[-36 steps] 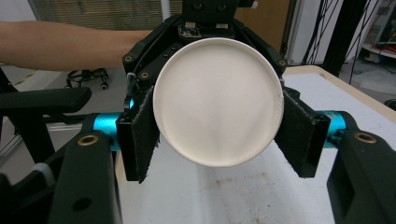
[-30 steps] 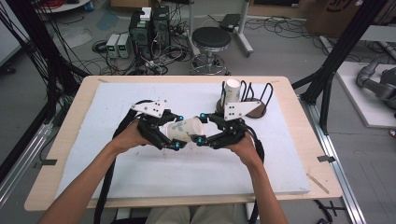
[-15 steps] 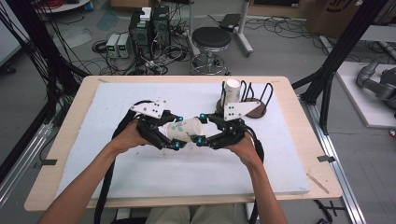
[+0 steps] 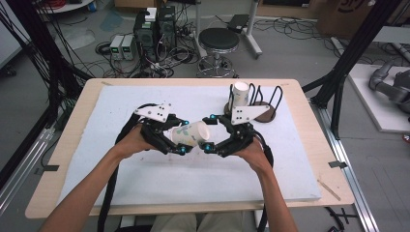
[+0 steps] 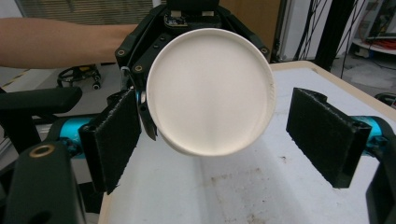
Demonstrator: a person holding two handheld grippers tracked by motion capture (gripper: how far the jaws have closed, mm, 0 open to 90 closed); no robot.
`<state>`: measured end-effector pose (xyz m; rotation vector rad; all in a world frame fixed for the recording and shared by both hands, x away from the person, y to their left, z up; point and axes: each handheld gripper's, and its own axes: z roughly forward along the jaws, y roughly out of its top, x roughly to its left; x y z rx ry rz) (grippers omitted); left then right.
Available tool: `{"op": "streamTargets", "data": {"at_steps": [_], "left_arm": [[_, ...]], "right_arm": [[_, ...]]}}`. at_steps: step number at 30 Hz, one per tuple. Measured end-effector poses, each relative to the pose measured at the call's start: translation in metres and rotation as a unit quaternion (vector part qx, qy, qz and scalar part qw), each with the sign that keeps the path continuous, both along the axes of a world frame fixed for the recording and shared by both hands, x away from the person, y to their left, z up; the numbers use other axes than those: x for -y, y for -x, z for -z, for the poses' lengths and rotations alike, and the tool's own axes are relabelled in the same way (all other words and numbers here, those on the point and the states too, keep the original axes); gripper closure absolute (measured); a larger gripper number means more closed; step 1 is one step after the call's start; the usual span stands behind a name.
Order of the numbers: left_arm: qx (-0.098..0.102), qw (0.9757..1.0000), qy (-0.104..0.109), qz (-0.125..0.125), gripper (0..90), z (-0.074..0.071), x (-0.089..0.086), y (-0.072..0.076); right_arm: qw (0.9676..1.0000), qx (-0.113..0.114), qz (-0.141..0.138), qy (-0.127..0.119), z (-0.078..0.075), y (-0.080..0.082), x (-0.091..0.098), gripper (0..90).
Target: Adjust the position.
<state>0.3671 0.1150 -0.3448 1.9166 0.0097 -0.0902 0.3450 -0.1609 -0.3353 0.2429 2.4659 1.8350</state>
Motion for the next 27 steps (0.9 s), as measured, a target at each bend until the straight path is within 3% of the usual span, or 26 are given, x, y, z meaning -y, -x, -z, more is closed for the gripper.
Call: {"op": "streamTargets", "data": {"at_steps": [7,12,21,27], "left_arm": [[0.003,0.9999,-0.009,-0.012,29.6,-0.003,-0.007,0.001],[0.006,0.9993,-0.03,-0.02,29.6,-0.006,-0.015,0.003],[0.023,0.9957,-0.085,-0.028,29.7,-0.01,-0.023,0.009],[0.023,0.9918,-0.122,-0.033,29.7,-0.017,-0.028,0.01]], "right_arm": [[1.0,-0.002,0.004,0.001,-0.002,0.0,0.006,18.2],[0.9999,-0.004,0.008,0.011,-0.002,0.001,0.008,16.2],[0.9977,0.001,0.024,0.063,-0.005,0.003,0.01,16.2],[0.9935,0.007,0.03,0.109,-0.01,0.003,0.008,16.2]]}}
